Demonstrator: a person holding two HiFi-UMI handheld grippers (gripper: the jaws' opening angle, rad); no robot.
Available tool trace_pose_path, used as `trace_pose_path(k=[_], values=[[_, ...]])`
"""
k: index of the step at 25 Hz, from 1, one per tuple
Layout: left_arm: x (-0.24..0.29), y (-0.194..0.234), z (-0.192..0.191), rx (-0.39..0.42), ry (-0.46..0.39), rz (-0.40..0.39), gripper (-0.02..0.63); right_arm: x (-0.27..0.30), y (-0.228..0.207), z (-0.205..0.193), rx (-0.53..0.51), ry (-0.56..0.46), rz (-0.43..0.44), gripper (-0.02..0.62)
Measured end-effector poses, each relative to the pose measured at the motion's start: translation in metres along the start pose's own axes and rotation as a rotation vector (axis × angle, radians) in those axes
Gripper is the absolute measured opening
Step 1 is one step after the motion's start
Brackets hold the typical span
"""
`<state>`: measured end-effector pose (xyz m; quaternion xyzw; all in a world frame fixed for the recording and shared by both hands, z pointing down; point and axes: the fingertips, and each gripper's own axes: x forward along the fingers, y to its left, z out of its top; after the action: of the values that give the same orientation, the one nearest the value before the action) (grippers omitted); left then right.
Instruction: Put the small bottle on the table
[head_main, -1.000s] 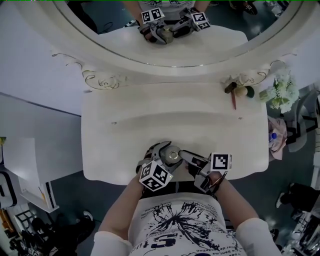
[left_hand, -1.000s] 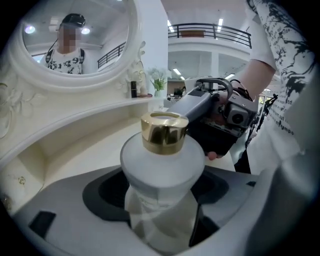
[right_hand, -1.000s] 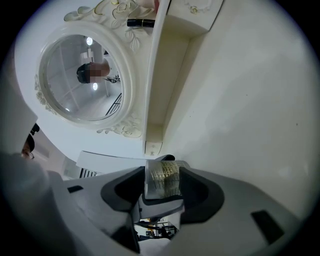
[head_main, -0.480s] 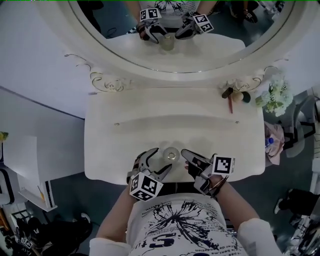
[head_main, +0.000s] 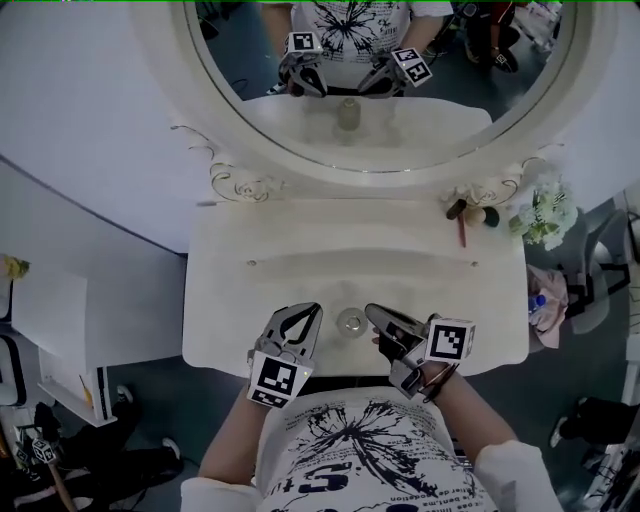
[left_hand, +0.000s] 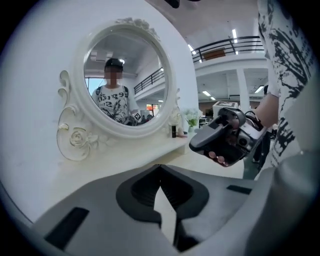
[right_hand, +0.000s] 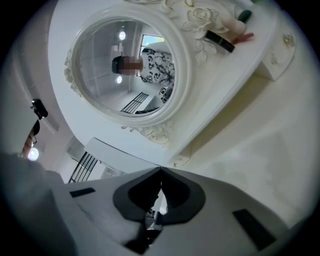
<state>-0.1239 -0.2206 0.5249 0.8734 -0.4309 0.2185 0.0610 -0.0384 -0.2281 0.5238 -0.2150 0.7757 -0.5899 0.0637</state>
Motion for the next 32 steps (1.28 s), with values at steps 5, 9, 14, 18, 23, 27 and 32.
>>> trace_pose_path(k=[5,9,14,18,23,27,32], values=[[-0.013,0.024,0.053,0.036,-0.122,0.086,0.018,0.001,0.023,0.026,-0.231,-0.098,-0.097,0.017],[-0.027,0.043,0.087,0.029,-0.201,0.157,0.018,-0.001,0.042,0.049,-0.566,-0.188,-0.250,0.017],[-0.035,0.062,0.106,0.028,-0.249,0.205,0.018,0.003,0.064,0.064,-0.892,-0.244,-0.372,0.016],[-0.035,0.065,0.112,-0.001,-0.290,0.175,0.018,0.003,0.077,0.070,-1.077,-0.284,-0.450,0.015],[-0.033,0.071,0.116,-0.071,-0.338,0.155,0.018,-0.004,0.081,0.083,-1.188,-0.329,-0.530,0.017],[-0.034,0.079,0.115,-0.178,-0.349,0.131,0.018,-0.006,0.073,0.089,-1.190,-0.312,-0.567,0.016],[-0.033,0.082,0.116,-0.177,-0.335,0.144,0.018,-0.009,0.069,0.091,-1.178,-0.301,-0.585,0.015]])
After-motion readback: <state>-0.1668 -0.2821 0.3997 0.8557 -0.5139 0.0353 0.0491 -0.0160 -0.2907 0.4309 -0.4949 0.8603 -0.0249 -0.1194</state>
